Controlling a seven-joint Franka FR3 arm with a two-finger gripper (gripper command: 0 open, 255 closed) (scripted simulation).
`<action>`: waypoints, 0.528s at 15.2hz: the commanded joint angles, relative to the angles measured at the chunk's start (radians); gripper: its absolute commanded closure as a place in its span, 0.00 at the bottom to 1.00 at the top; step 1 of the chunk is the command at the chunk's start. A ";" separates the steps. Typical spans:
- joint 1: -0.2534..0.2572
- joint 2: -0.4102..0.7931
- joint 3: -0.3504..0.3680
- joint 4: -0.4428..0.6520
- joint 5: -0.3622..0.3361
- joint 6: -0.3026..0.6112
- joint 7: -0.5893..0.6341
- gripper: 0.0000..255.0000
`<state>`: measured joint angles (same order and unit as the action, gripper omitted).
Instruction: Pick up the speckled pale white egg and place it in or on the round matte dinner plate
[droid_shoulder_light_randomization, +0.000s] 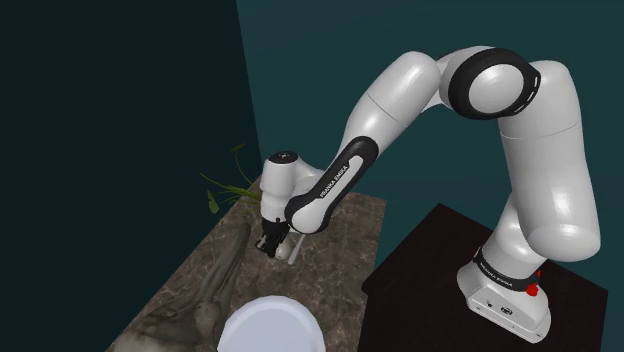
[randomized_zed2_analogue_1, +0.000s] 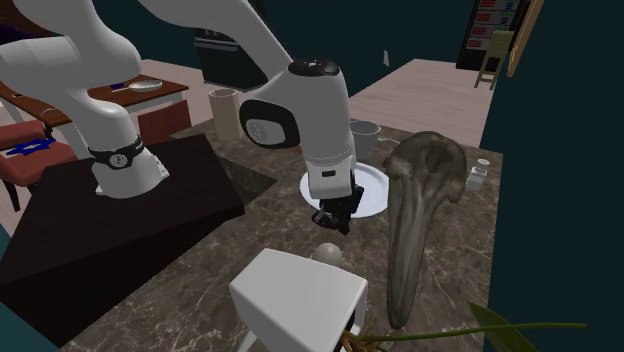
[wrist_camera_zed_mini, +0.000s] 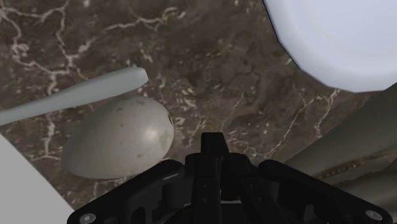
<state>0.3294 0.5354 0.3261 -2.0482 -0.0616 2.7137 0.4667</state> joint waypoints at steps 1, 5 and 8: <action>0.000 0.000 0.000 0.000 0.000 0.000 0.000 0.00; -0.021 -0.005 -0.064 -0.012 0.178 -0.010 0.304 0.00; -0.029 -0.004 -0.087 -0.038 0.255 0.010 0.428 0.00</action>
<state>0.3017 0.5264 0.2472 -2.0796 0.1725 2.7168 0.8567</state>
